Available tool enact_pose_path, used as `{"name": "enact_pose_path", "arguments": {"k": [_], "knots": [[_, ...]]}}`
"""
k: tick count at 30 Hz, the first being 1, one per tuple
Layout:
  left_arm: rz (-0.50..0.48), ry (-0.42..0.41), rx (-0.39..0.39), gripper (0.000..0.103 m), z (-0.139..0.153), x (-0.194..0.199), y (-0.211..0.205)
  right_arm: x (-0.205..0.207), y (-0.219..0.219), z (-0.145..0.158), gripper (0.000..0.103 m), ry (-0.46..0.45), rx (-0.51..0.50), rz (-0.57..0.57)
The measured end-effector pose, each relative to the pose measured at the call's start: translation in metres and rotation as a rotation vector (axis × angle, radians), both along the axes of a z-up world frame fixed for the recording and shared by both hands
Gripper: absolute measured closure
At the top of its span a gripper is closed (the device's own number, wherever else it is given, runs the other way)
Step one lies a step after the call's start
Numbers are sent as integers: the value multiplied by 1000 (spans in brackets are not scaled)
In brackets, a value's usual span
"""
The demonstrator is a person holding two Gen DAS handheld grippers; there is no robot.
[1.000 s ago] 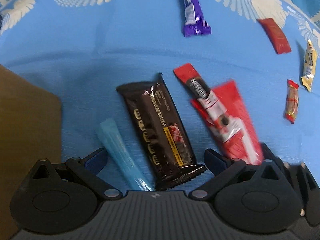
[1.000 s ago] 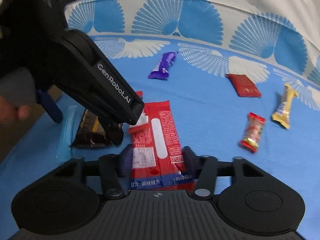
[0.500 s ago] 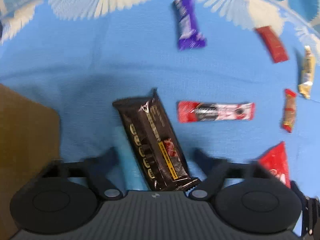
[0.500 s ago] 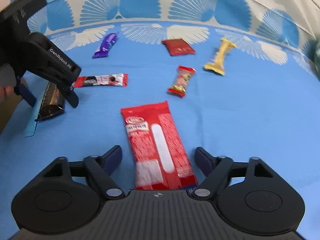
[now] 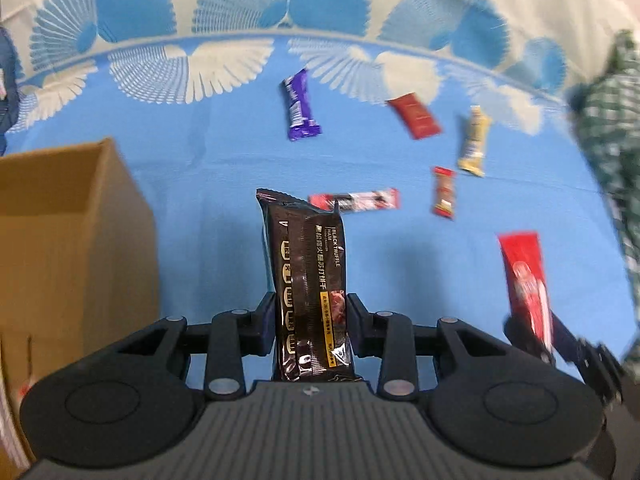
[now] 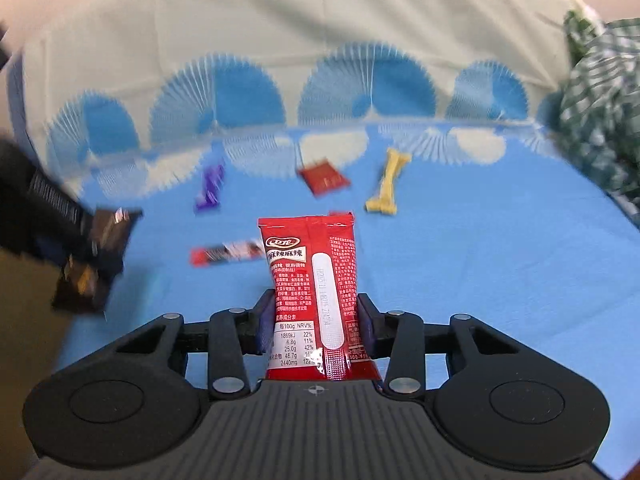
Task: Organize snacks
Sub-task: 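Carry the chocolate bar with the left tool while the right tool carries the red wafer pack into the box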
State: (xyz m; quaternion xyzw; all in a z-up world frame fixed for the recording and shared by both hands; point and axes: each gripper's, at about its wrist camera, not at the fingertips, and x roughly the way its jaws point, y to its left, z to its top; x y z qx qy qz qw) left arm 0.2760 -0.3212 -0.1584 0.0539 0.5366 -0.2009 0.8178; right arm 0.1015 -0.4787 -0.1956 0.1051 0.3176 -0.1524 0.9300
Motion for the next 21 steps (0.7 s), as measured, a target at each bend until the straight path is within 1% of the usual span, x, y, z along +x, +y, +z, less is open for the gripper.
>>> {"name": "enact_pose_path", "arguments": {"k": [4,6,9,13,18,21], "knots": [[-26,-40,-25,64,37,-59,41,-39,39,42,60,-54,29,50],[-28,-68,-18,64,52,-87,67,-58,62,58,60,-66,43,96],[-6,-98,-3,64,68,-122,111,-88,99,77,60,-75,70,158],[48,-131,19,64,84,-163,169,-116,146,93,60,-72,125,226],[128,-164,21,64,100,-207,235,-141,208,111,60,-73,156,338],[173,-195,18,64,105,-231,264,-151,240,120,60,-86,132,408]]}}
